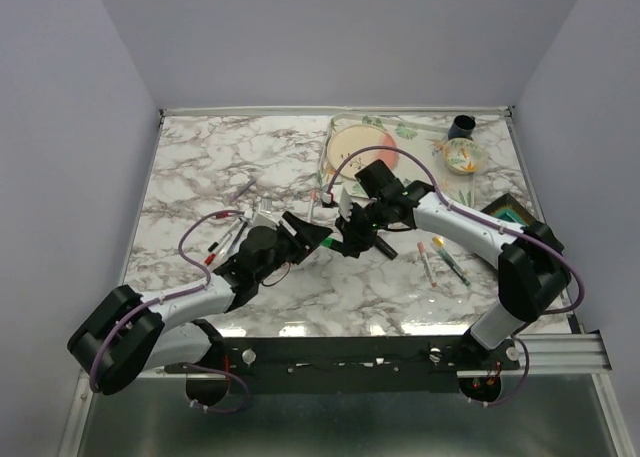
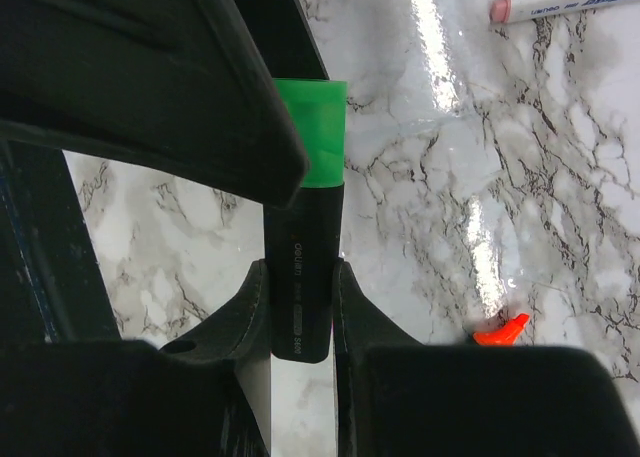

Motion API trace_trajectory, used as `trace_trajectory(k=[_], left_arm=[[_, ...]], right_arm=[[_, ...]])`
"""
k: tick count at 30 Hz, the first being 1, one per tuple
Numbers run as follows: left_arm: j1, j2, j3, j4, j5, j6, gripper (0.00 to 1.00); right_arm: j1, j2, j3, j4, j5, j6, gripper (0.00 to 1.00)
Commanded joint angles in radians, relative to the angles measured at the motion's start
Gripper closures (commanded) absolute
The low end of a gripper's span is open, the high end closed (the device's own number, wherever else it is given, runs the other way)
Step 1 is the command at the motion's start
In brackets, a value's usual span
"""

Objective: Open the pen caps

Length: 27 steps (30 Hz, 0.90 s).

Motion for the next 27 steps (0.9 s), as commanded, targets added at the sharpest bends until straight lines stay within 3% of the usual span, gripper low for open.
trace_trajectory(k=[1, 7, 8, 9, 11, 12, 16, 19, 21, 23, 27], left_arm=[[-0.042, 0.059, 0.022, 0.018, -0.108, -0.022, 0.33], [-0.062, 0.093, 0.031, 0.022, -0.143, -0.036, 0.51], [-0.064, 0.097, 0.034, 0.021, -0.146, -0.036, 0.57], [-0.064, 0.099, 0.036, 0.018, -0.152, -0.039, 0.72], [-0.064, 0.094, 0.025, 0.027, -0.162, -0.048, 0.86], [-0.064, 0.085, 0.016, 0.035, -0.186, -0.060, 0.98], [-0.016, -0.043, -0.118, 0.064, -0.263, -0.164, 1.00], [0.103, -0.190, -0.246, 0.070, -0.260, -0.258, 1.00], [0.192, -0.279, -0.280, -0.019, -0.248, -0.272, 1.00], [0.232, -0.410, -0.285, -0.158, -0.237, -0.246, 1.00], [0.297, -0.540, -0.291, -0.280, -0.212, -0.221, 1.00]], right_arm=[[0.001, -0.033, 0.005, -0.015, -0.042, -0.010, 0.99], [0.000, -0.033, 0.008, -0.017, -0.063, -0.007, 0.99], [0.000, -0.035, 0.006, -0.017, -0.065, -0.007, 0.99], [0.000, -0.033, 0.006, -0.017, -0.068, -0.007, 0.99], [0.001, -0.030, 0.006, -0.020, -0.075, -0.007, 1.00], [0.000, -0.023, 0.005, -0.023, -0.085, -0.008, 0.99], [0.000, 0.008, 0.014, -0.057, -0.129, -0.021, 1.00], [0.000, 0.014, 0.014, -0.058, -0.126, -0.021, 0.99], [0.000, 0.016, 0.014, -0.063, -0.125, -0.022, 0.99], [0.000, 0.022, 0.015, -0.066, -0.118, -0.024, 0.99], [0.001, 0.034, 0.018, -0.067, -0.102, -0.024, 0.99]])
